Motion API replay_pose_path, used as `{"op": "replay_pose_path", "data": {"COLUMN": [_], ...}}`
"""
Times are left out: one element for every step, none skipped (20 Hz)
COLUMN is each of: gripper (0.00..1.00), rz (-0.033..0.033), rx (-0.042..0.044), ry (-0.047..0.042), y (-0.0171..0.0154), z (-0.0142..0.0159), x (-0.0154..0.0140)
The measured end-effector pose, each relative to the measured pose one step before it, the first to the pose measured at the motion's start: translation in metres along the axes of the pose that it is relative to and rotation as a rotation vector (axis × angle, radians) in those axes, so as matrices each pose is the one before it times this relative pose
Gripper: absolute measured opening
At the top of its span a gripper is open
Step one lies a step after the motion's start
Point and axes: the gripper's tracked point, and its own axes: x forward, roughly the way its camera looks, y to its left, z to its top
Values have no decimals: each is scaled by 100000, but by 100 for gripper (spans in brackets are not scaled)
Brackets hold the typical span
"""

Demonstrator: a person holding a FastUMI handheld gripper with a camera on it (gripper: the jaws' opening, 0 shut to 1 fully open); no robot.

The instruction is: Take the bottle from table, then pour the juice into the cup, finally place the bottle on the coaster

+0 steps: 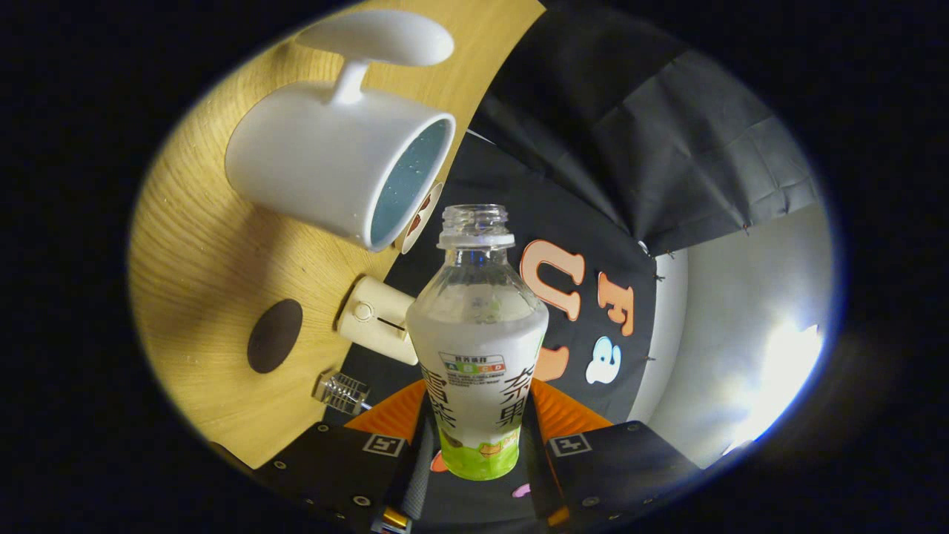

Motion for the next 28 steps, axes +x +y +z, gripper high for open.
{"op": "replay_pose_path", "data": {"gripper": [56, 56, 56, 56, 56, 56, 56, 56, 56, 56, 56, 56, 56, 56, 56, 56, 56, 56, 57, 56, 56, 56, 56, 56, 56, 56, 56, 56], "rz": [2367, 2154, 2355, 1247, 1442, 1791, 2079, 2594, 2753, 1456, 1014, 1053, 1320, 1318, 497, 2049, 222, -502, -215, 1013, 1195, 744, -397, -403, 168, 665, 788, 465], "rx": [6584, 6573, 6602, 7212, 8086, 8797, 8611, 8878, 9868, 9985, 9443, 9027, 8401, 7794, 7080, 6132, 5413, 5553, 6818, 8160, 7553, 5678, 4219, 3547, 3499, 3854, 3002, 1739], "ry": [1656, 1370, 1221, 562, 1212, 1374, 1131, 1699, 1485, 403, 56, -485, 275, 402, 821, 997, 1962, 907, -275, 207, 1030, 1323, 689, 239, 587, 507, 1091, 1070], "y": [532, 162, -14, -109, -60, 26, -180, -119, 219, -229, -327, -330, -142, -193, -383, -50, -191, -520, -547, -243, -271, -345, -358, -381, 43, -80, 77, 86], "z": [-328, -304, -215, -81, -247, -420, -249, -77, 113, 111, 211, 216, -99, -204, -332, -457, -533, -301, 81, -207, -653, -503, -44, -131, -467, -387, -380, -382], "x": [89, 88, 209, 275, 529, 191, 172, 82, 44, 160, 31, 170, 273, 307, 480, 520, 1014, 606, 372, 623, -193, 322, 465, 552, 967, 492, 301, 450]}}
